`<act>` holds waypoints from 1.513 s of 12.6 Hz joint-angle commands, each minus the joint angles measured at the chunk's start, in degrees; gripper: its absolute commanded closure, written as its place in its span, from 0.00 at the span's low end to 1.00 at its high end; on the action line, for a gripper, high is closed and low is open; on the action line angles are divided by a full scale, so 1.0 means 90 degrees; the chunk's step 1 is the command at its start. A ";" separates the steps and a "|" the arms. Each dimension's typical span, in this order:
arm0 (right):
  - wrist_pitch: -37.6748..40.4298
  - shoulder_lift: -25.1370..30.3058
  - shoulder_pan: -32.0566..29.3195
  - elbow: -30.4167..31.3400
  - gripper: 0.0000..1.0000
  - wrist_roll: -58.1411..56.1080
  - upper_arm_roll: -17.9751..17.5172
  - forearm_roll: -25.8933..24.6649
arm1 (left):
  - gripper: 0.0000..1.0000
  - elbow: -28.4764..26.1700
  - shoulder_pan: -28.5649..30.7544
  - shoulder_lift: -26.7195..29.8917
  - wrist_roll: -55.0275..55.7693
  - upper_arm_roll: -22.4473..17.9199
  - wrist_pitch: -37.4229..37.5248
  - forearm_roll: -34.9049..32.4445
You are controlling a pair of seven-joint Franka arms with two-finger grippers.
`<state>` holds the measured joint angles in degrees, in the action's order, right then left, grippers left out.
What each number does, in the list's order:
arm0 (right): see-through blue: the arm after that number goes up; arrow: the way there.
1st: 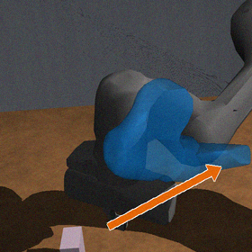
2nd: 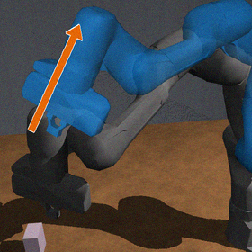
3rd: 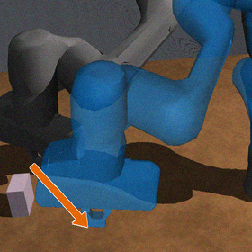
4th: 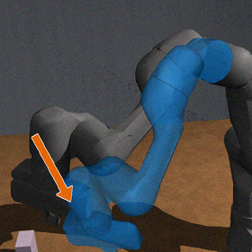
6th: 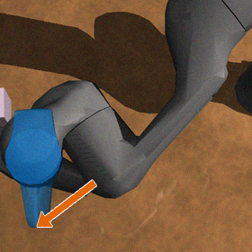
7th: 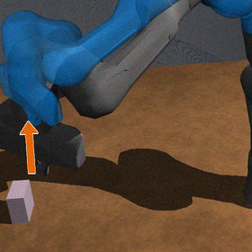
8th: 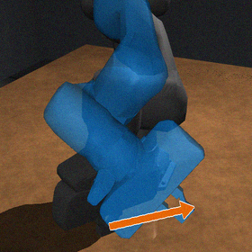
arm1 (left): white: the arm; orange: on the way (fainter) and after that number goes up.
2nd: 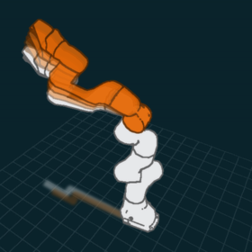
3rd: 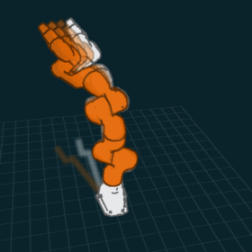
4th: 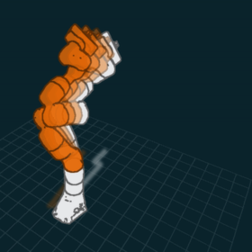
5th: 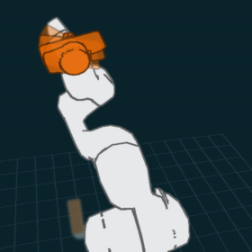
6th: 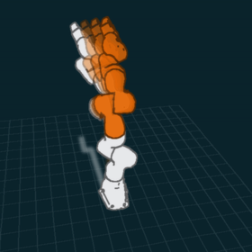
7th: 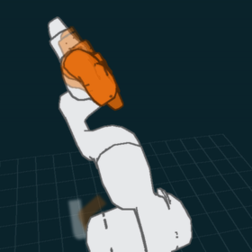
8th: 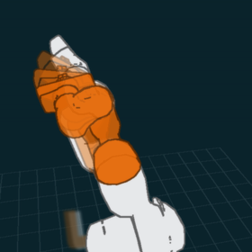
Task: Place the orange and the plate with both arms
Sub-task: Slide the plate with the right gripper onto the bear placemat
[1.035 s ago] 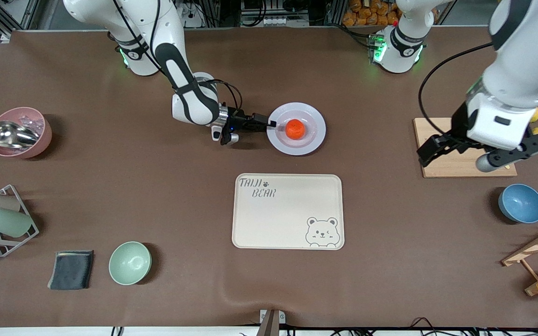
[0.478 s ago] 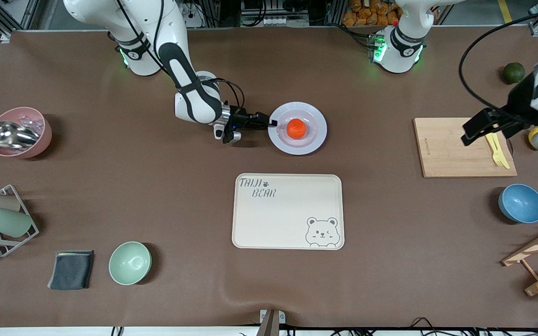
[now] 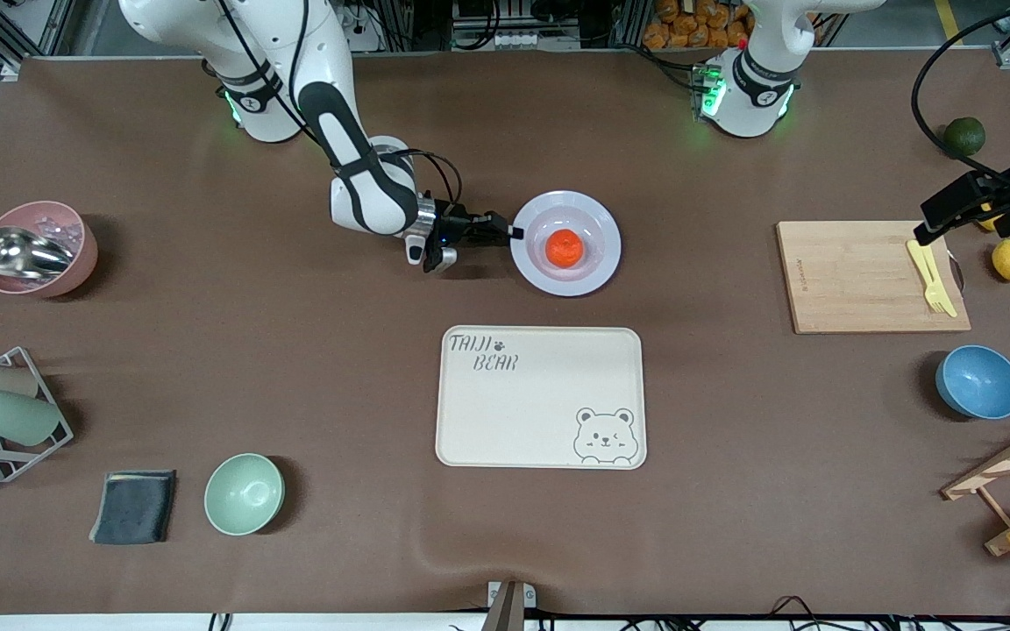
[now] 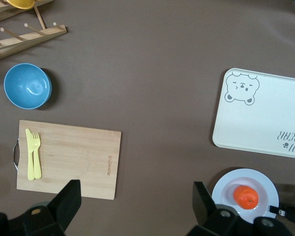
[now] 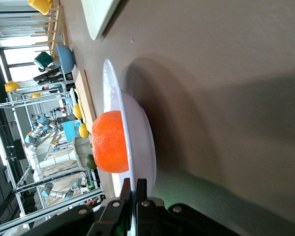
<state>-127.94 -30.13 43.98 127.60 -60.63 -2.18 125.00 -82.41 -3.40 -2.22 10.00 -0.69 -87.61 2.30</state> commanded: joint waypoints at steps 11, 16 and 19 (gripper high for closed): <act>0.0518 0.0126 -0.0746 -0.1099 1.00 0.1179 0.0067 0.0271 | 0.00 -0.0091 0.0339 0.0090 0.0002 0.0536 0.0106 0.0076; -0.0491 -0.0791 -0.0950 -0.2438 1.00 0.1561 0.0077 0.0203 | 0.00 -0.0082 0.0310 -0.0056 -0.0007 0.0536 -0.0001 0.0066; -0.0511 -0.1202 -0.1330 -0.2781 1.00 0.1561 0.0106 -0.0215 | 0.00 -0.0091 0.0300 -0.0095 -0.0007 0.0546 -0.0079 0.0076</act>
<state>-132.75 -37.96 34.81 106.10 -46.95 -0.63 125.50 -83.00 -1.32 -3.13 10.02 3.55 -87.66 2.30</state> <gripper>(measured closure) 0.952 0.000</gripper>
